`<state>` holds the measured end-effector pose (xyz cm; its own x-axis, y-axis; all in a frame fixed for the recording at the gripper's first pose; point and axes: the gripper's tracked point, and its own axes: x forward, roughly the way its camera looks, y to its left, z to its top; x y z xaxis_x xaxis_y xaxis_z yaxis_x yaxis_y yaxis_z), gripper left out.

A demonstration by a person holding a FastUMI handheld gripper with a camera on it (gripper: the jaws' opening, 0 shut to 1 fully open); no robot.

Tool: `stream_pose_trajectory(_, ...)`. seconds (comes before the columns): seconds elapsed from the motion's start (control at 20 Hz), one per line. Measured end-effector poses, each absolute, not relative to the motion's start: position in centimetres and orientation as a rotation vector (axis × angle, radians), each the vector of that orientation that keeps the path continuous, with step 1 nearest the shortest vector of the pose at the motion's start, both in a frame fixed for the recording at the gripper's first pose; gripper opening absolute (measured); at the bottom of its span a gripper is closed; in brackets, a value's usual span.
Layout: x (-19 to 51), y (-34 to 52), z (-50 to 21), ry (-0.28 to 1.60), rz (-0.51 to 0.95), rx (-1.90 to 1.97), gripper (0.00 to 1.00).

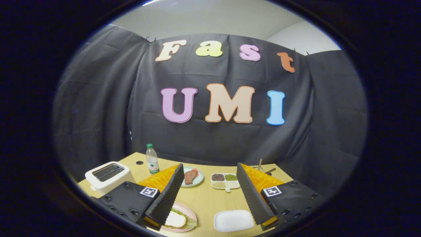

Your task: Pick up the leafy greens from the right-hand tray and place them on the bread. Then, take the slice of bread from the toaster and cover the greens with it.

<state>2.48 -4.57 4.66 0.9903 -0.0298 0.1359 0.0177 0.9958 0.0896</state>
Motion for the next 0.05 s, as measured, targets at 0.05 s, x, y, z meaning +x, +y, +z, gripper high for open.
stream_pose_trajectory(0.05, 2.33, -4.6, 4.47, -0.133, -0.025, 0.088, 0.99)
